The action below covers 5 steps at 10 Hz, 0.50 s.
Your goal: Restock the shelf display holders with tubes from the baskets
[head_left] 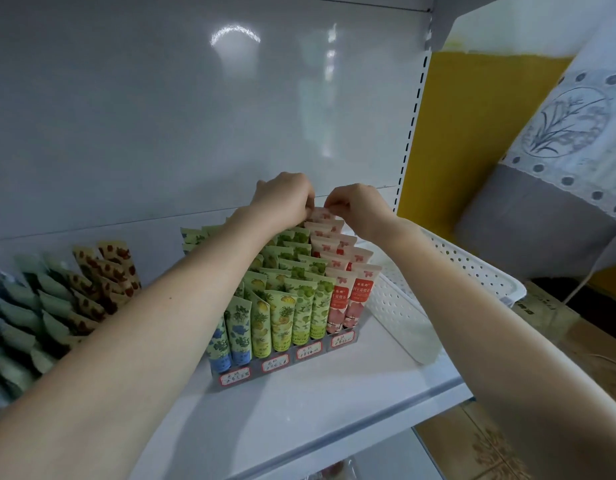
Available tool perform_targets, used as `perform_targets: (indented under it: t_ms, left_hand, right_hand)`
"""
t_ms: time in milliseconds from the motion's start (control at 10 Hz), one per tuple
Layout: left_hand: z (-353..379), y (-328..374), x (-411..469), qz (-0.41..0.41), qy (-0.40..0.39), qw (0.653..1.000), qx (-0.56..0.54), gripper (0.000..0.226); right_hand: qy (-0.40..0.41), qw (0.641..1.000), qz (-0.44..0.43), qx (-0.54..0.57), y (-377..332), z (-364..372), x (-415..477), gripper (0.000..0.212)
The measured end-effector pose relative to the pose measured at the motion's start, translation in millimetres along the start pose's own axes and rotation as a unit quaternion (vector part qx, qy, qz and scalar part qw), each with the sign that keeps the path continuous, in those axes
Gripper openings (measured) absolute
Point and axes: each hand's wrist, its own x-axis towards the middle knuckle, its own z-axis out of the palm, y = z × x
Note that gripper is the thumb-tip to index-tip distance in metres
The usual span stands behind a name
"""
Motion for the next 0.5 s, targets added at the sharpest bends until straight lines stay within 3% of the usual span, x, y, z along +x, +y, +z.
perform_targets:
  t_ms: [300,500]
  left_hand:
    - [1,-2,-4,0.012,0.009,1.000,-0.013,0.018]
    - [5,-4,-11,0.042,0.092,0.993,-0.068,0.023]
  right_hand:
    - [-0.004,0.999,0.005,0.047,3,-2,-2,0.019]
    - [0.035,0.998,0.012,0.060,8,-6,-9,0.025]
